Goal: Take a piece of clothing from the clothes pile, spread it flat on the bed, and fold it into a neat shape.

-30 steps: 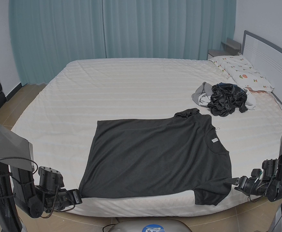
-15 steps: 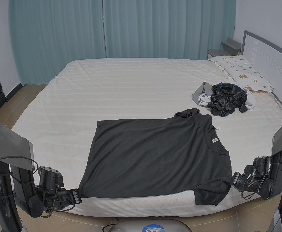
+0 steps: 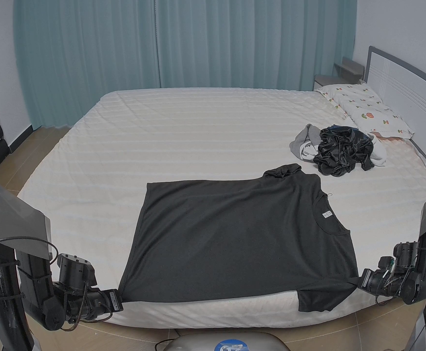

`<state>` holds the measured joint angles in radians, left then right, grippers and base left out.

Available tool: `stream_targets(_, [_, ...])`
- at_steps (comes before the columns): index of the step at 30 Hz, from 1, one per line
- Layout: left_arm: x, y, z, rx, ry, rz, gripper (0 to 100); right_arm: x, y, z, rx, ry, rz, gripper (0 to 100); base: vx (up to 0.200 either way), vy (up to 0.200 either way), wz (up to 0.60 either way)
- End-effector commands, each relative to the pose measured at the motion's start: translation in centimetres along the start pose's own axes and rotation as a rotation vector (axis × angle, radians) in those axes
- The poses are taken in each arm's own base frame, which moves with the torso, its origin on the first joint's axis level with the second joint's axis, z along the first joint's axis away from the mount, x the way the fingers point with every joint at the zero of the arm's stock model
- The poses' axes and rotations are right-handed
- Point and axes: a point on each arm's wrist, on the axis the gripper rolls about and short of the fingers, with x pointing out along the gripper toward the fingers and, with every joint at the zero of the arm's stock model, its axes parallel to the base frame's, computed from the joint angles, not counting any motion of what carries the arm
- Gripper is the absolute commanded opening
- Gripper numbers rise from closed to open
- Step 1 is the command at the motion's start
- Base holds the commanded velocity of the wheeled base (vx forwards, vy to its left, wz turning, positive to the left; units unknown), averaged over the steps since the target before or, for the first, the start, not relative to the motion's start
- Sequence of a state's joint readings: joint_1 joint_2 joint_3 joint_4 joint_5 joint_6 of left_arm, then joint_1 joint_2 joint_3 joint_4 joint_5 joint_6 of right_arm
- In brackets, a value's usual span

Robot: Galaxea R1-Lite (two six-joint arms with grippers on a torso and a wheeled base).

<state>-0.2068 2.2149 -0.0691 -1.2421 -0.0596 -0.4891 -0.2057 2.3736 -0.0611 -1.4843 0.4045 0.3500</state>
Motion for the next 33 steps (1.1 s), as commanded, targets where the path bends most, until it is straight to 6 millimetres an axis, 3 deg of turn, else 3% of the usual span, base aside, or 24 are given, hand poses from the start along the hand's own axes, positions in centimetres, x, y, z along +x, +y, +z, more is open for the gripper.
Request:
stream_targets(1, [0.0,0.1,-0.1,0.001,0.006,0.005,0,-0.3,0.0,-0.1,-0.017,0.001,-0.006,0,0.000,0.000,0.00])
stream_targets(10, [0.4,0.1,-0.2,-0.006,0.013,0.004,0,0.1,0.0,0.5,-0.037,-0.030,0.011,0,0.000,0.000,0.00])
stream_targets(11, [0.4,0.0,-0.1,-0.007,0.012,0.003,100,0.2,0.0,0.5,-0.034,-0.030,0.013,0,0.000,0.000,0.00])
stream_targets(21, [1.0,-0.3,0.4,-0.009,0.014,-0.065,100,0.0,0.2,0.5,-0.002,-0.034,0.072,0,0.000,0.000,0.00])
stream_targets(27, [1.1,-0.8,1.2,0.006,0.017,-0.250,100,-0.1,0.4,0.6,0.013,-0.037,0.085,0,0.000,0.000,0.00])
stream_targets(33, [2.8,-0.4,2.1,0.076,-0.012,-0.269,100,-0.3,0.7,0.3,0.009,-0.014,0.112,0,0.000,0.000,0.00])
